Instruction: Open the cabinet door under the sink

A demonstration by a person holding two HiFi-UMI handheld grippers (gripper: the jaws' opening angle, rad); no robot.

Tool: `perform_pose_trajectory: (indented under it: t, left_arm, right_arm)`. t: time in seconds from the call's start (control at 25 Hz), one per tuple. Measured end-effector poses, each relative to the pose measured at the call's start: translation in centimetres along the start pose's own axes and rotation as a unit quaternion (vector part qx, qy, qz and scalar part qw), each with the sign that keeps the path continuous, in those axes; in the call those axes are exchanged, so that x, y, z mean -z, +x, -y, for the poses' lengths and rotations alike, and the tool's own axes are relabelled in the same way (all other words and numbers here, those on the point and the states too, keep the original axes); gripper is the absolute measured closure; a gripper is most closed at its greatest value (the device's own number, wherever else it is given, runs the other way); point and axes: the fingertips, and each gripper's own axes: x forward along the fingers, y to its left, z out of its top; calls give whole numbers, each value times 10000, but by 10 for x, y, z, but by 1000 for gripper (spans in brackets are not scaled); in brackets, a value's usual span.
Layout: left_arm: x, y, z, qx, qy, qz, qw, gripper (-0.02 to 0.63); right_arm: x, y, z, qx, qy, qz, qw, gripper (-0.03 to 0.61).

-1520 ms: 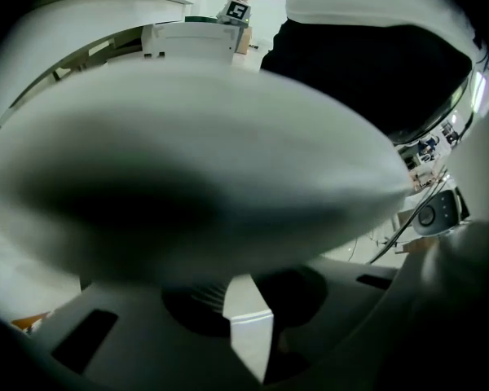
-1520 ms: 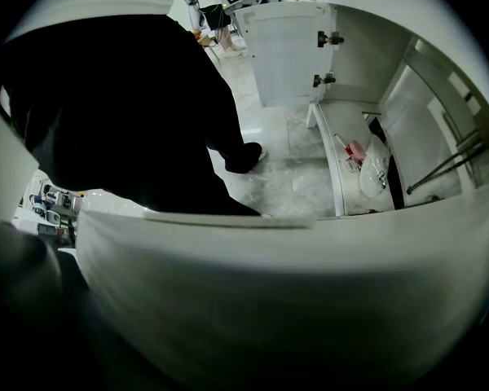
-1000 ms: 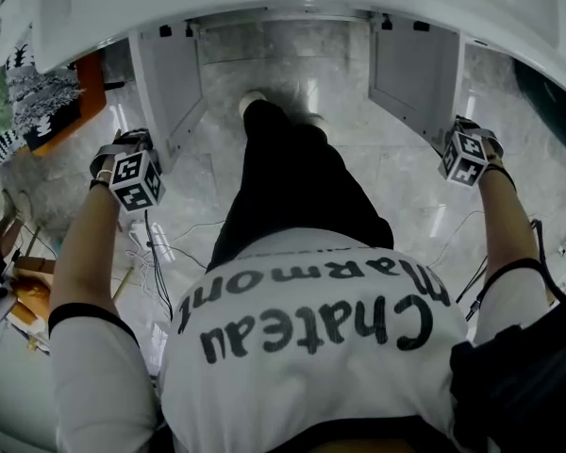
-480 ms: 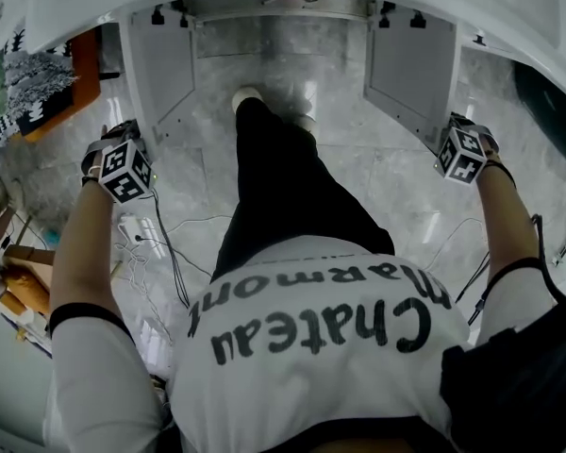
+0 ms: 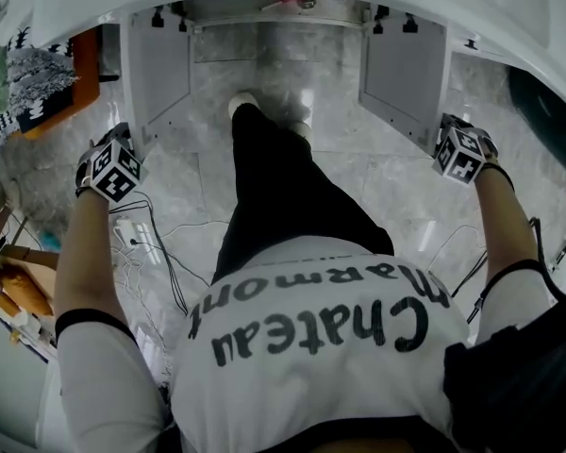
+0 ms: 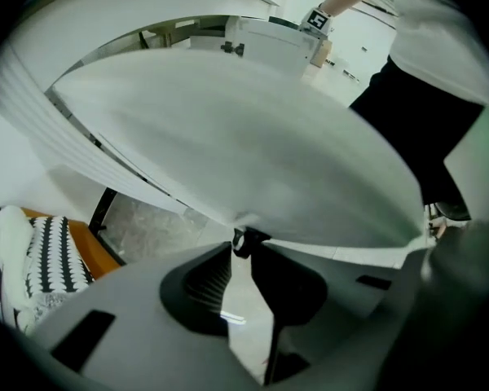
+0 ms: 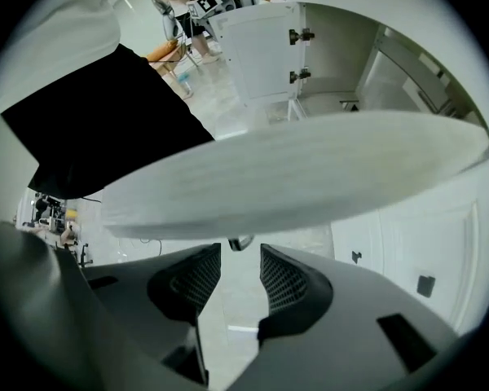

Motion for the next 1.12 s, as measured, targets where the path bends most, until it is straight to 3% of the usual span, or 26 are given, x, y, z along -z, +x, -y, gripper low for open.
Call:
perform_pose_trajectory:
  t: [0.24,0.4,0.6,0.72,0.92,1.12]
  left_arm:
    - [11,-18,-7,-118,-576,64,9982,536]
    - [19,-37,-16,-397,-965,143,9944,542]
    - [15,-77,-30,-893,-1319,391,9865,566]
    - [-7,-109,-45,-1379,-1590,917,9733,574]
    - [-64,-162,-60,-1981,-1975,1911,9409,577]
    - [-136,-207,-52,-2150,-1830,2786,9180,577]
  right_arm:
    - [9,-25,15,345,547,160,9978,423]
    - [14,-48,28,739,1040,282,9914,539]
    - [21,-89,47,1284,1786,648,9734,566]
    - [9,-121,54,1611,1885,1014,9634,566]
    - [-32,-167,67,1984,1990,1945,9398,566]
    - [-79,-198,74,2068,2175,2790,9122,566]
